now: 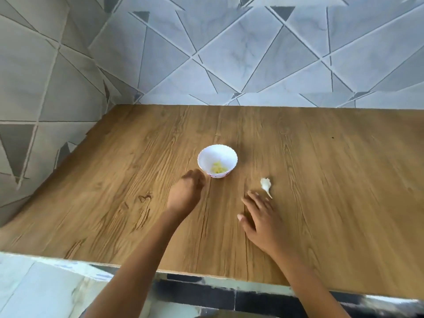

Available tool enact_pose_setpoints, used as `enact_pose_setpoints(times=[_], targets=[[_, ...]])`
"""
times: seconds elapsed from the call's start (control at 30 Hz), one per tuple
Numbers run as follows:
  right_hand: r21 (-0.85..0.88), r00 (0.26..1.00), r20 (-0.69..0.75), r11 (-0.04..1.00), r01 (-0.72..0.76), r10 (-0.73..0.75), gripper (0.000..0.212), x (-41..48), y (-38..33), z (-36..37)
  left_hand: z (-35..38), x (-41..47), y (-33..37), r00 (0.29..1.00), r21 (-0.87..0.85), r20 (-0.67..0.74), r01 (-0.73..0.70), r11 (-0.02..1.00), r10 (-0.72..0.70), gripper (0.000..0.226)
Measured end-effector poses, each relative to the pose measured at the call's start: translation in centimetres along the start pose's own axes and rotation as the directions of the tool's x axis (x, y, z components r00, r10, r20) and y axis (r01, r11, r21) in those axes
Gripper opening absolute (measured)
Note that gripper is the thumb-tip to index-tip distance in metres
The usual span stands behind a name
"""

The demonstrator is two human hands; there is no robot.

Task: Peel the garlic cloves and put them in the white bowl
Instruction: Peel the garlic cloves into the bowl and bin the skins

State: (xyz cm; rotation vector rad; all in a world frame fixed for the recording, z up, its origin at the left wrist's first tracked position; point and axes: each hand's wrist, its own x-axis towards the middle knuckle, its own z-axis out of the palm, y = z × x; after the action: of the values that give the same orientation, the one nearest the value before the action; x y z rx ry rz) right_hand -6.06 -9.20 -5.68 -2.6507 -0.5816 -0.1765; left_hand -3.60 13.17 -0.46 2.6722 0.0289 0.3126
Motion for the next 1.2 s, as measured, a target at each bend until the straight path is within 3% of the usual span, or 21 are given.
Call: enact_pose_setpoints(times=[0.07,0.13,0.23,0.3,0.4,0.53,0.63,0.7,0.8,0.93,1.0,1.07,1.13,1.2], targets=[[-0.014,1.0,0.025,1.0,-0.013,0.013,0.062,-0.1,0.0,0.0,-1.0,2.7,0.6,0.998,-0.133,-0.049,-0.047,0.99,0.041,0.006],[-0.034,0.999,0.039,0.999,-0.035,0.036,0.065,0.0,-0.1,0.0,-1.4,5.0,1.6,0.996,-0.137,-0.015,-0.091,0.986,0.09,0.01],[-0.051,0.997,0.064,0.997,-0.05,0.053,0.064,0.1,-0.4,-0.1,-0.1,7.9,2.8,0.99,0.055,0.133,-0.059,0.997,0.052,0.018],[-0.033,0.998,0.039,0.998,-0.051,0.053,0.06,0.0,-0.4,0.0,1.0,9.2,3.8,0.948,0.201,0.304,0.038,0.979,-0.099,0.015],[-0.019,0.999,0.026,0.999,-0.033,0.033,0.055,-0.2,-0.3,0.0,1.5,9.8,4.0,0.895,0.255,0.408,0.08,0.964,-0.182,0.018],[0.152,0.999,-0.032,0.988,-0.028,0.034,0.049,-0.6,-0.1,-0.5,0.4,9.2,3.1,0.974,0.119,0.227,-0.049,0.992,0.021,0.025],[0.431,0.97,-0.148,0.895,-0.114,0.195,0.031,-0.8,0.3,-1.8,0.1,7.6,4.8,0.978,-0.074,0.039,-0.201,0.977,0.205,0.019],[0.475,0.924,-0.246,0.868,-0.148,0.292,0.024,-0.5,1.1,-2.6,0.7,6.4,6.8,0.923,-0.229,0.079,-0.351,0.908,0.377,0.02],[0.494,0.884,-0.27,0.843,-0.213,0.382,0.027,0.0,2.4,-3.7,3.3,5.4,8.8,0.791,-0.196,0.242,-0.528,0.827,0.562,0.042],[0.557,0.865,-0.206,0.781,-0.281,0.457,0.032,0.3,3.2,-4.5,5.9,6.0,9.8,0.712,-0.205,0.341,-0.581,0.788,0.613,0.04],[0.622,0.858,-0.161,0.725,-0.296,0.489,0.034,0.5,3.5,-4.6,6.3,6.3,10.0,0.727,-0.213,0.335,-0.561,0.8,0.599,0.031],[0.716,0.847,-0.086,0.624,-0.314,0.525,0.036,0.8,3.6,-4.8,6.4,6.3,9.8,0.788,-0.237,0.318,-0.472,0.849,0.527,0.024],[0.788,0.844,-0.01,0.523,-0.323,0.536,0.038,1.0,3.7,-5.1,6.3,6.0,9.8,0.862,-0.351,0.292,-0.307,0.885,0.415,0.018],[0.864,0.849,0.081,0.388,-0.321,0.522,0.036,1.3,3.6,-5.4,5.8,5.4,10.2,0.906,-0.509,0.328,-0.07,0.858,0.269,0.013]])
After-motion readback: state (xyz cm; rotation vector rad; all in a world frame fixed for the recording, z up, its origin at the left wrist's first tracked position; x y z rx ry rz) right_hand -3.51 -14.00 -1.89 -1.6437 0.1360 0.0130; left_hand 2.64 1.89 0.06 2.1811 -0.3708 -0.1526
